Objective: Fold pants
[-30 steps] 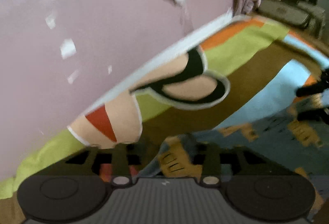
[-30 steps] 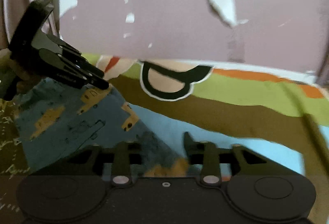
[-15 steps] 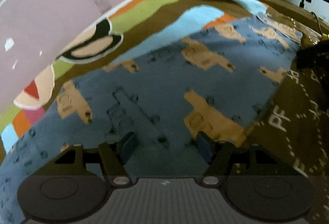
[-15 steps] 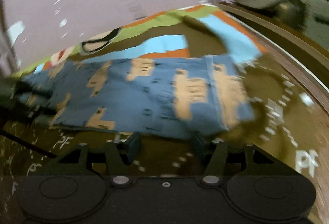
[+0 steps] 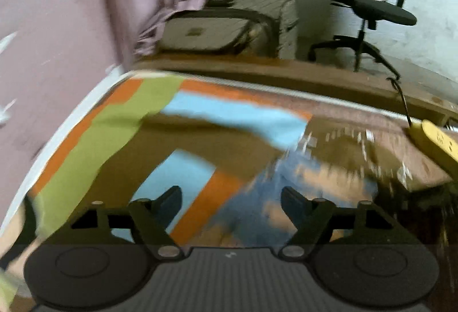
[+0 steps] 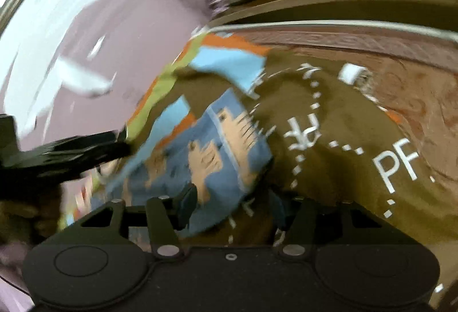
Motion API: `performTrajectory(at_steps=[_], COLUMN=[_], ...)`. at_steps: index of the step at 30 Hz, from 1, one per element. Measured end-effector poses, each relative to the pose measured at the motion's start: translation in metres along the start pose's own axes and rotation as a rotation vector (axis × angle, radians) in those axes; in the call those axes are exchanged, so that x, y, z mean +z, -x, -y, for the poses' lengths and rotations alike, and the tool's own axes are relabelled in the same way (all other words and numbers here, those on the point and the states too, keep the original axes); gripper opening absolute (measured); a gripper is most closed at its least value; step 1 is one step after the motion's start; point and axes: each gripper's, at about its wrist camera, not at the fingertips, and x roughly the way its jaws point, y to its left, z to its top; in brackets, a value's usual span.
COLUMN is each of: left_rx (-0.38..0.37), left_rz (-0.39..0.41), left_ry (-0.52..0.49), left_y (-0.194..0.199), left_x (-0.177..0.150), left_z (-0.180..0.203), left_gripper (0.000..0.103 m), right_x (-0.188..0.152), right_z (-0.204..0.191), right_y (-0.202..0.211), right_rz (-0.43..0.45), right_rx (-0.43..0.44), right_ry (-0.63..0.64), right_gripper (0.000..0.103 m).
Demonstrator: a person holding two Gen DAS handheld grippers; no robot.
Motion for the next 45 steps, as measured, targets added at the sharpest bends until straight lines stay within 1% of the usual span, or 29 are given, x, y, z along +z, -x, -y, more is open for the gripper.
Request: performTrajectory(at_steps=[2,3,5,7,8,9,10,11,12,16,18,19,23,25,28,30,31,33,34,36,37,38,40,42,45], left_rx=[-0.033,-0.043,-0.028,0.005,0.018,0.031,0.033,0.028,0.027,0.028,0.018,0.008,-0.049,-0.087,-0.143,-0.152,-0.144,-0.093,-0.067,-0.023,-0.011,-0.006,-0.013,-0.027,-0.037], left_rz=[-0.011,-0.026,-0.062,-0.093,-0.112,-0.127,-0.129,-0.124,-0.124,-0.134,-0.147,-0.17,-0.271,-0.304,-0.347,-0.38,-0.404,-0.443,-0.45,-0.461,-0.469,-0.479,-0.499,-0.496,-0.479], left_ry=[-0.011,-0.023,-0.072,-0.124,-0.141,-0.148,-0.141,-0.127,-0.109,-0.052,-0.006,0.016,0.125,0.179,0.283,0.342,0.361,0.365,0.35,0.308,0.302,0.308,0.344,0.383,0.407], left_y=[-0.024,-0.035,-0.051,-0.063,-0.068,-0.072,-0.073,-0.071,-0.07,-0.057,-0.047,-0.044,-0.041,-0.039,-0.042,-0.047,-0.051,-0.058,-0.061,-0.065,-0.066,-0.067,-0.069,-0.068,-0.064], left_x=[0.013,0.017,0.017,0.007,0.001,-0.003,-0.007,-0.008,-0.009,0.001,0.011,0.016,0.038,0.047,0.058,0.063,0.065,0.068,0.07,0.072,0.071,0.069,0.066,0.063,0.061], left_z=[0.007,0.01,0.018,0.023,0.023,0.023,0.022,0.02,0.018,0.012,0.008,0.007,0.005,0.007,0.009,0.013,0.015,0.021,0.025,0.031,0.032,0.031,0.028,0.022,0.017], left_gripper=[0.071,0.07,0.069,0.071,0.07,0.07,0.071,0.072,0.072,0.073,0.07,0.066,0.065,0.065,0.07,0.07,0.07,0.066,0.063,0.054,0.048,0.034,0.019,0.011,0.008], right_x=[0.003,0.004,0.003,0.001,0.001,0.0,-0.002,-0.003,-0.005,-0.016,-0.023,-0.026,-0.04,-0.047,-0.056,-0.062,-0.065,-0.07,-0.071,-0.073,-0.074,-0.075,-0.075,-0.074,-0.072], right_z=[0.008,0.01,0.012,0.015,0.016,0.017,0.017,0.016,0.013,-0.02,-0.036,-0.043,-0.063,-0.071,-0.083,-0.089,-0.092,-0.095,-0.096,-0.098,-0.099,-0.099,-0.1,-0.099,-0.096], right_y=[-0.002,-0.004,-0.006,-0.006,-0.006,-0.005,-0.005,-0.004,-0.002,0.005,0.008,0.008,0.005,0.004,0.003,0.002,0.002,0.002,0.002,0.003,0.003,0.004,0.005,0.005,0.006], right_rz=[0.01,0.012,0.019,0.026,0.033,0.041,0.046,0.056,0.068,0.137,0.166,0.177,0.199,0.207,0.219,0.223,0.224,0.23,0.232,0.235,0.239,0.243,0.245,0.244,0.247], right_rx=[0.005,0.008,0.005,0.013,0.015,0.009,0.006,0.008,0.004,-0.047,-0.073,-0.083,-0.132,-0.145,-0.165,-0.173,-0.177,-0.181,-0.181,-0.18,-0.179,-0.178,-0.175,-0.174,-0.175], right_ry=[-0.073,-0.094,-0.104,-0.111,-0.113,-0.109,-0.099,-0.079,-0.041,0.237,0.375,0.431,0.618,0.701,0.803,0.858,0.884,0.921,0.932,0.948,0.959,0.965,0.97,0.963,0.942], right_gripper=[0.041,0.039,0.029,0.028,0.024,0.019,0.013,0.012,0.011,0.01,0.01,0.01,0.01,0.01,0.01,0.01,0.01,0.01,0.01,0.01,0.01,0.01,0.01,0.01,0.012])
